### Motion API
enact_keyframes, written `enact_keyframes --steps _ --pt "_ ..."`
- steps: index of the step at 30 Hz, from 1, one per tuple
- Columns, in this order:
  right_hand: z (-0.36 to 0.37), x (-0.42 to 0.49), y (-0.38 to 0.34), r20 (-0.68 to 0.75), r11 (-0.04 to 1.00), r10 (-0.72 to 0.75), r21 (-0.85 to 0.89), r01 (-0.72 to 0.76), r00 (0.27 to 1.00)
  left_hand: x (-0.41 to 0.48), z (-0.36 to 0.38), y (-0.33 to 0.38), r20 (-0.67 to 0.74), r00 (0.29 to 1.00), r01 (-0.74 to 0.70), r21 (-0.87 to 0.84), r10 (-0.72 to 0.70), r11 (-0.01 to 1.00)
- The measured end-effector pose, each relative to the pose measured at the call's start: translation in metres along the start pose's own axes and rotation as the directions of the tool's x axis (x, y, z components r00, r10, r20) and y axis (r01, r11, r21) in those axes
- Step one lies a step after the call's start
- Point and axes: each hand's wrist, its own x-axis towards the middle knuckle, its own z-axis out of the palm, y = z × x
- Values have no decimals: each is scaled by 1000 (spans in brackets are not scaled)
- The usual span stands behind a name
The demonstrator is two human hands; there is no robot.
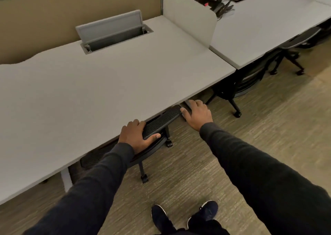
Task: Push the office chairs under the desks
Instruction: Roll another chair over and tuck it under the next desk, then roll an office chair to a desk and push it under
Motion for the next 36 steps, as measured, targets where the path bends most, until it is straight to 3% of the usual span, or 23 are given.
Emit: enact_keyframes --steps 4,10,17,22,36 --pt "-27 -11 53 -67 996 84 13 -84 994 43 -2 61 -43 983 -176 13 177 984" --pt "-79 -37 165 -179 966 259 46 -255 949 110 2 188 39 933 -359 97 357 928" --pt "-119 -60 281 -217 912 410 94 -399 886 160 29 331 88 891 -450 52 445 891" --pt "-143 -61 347 -227 897 441 91 -432 868 191 47 409 64 872 -488 47 485 872" --pt "-184 -15 453 -257 902 431 92 -423 865 270 54 527 61 850 -527 67 524 847"
